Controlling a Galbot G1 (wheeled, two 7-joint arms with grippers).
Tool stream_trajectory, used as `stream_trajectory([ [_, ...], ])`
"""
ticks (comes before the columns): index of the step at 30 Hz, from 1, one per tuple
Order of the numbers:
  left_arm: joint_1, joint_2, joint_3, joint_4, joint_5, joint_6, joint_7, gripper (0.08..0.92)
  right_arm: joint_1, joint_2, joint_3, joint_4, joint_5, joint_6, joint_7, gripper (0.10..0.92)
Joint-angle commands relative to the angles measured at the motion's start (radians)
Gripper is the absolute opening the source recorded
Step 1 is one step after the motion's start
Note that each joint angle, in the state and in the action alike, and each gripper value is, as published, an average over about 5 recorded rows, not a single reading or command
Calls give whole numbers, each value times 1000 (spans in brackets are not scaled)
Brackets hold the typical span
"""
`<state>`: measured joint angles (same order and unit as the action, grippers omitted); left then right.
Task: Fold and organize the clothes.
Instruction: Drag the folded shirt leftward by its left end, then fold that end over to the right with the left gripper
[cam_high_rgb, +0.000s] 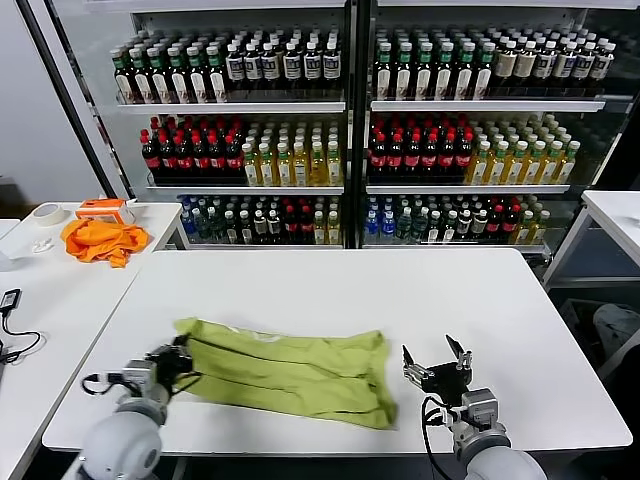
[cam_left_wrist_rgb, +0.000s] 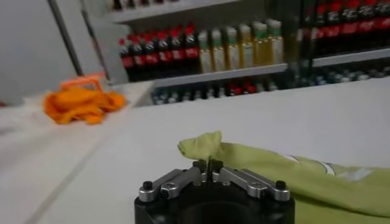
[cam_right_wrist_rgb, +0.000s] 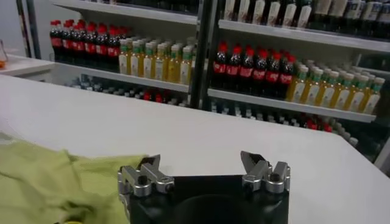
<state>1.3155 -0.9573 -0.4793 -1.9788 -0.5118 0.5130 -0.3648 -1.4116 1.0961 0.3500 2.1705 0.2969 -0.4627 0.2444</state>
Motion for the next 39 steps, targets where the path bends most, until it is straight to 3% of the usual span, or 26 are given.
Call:
stream_trajectory([
  [1, 56, 92, -265, -9, 108, 35, 25, 95, 8, 1, 4, 7, 0, 1, 1, 823],
  [6, 57, 56, -132, -203, -114, 65, 22, 95, 8, 12, 3, 2, -4, 0, 1, 823],
  [10, 39, 28, -25, -271, -234, 65, 23, 95, 5, 16, 6, 6, -8, -1, 1, 823],
  [25, -64, -49, 226, -180, -265, 64, 61, 95, -7, 37, 17, -2, -24, -4, 3, 823],
  [39, -137, -129, 304, -94, -208, 64, 77, 95, -11, 48, 19, 2, -38, -5, 4, 823],
])
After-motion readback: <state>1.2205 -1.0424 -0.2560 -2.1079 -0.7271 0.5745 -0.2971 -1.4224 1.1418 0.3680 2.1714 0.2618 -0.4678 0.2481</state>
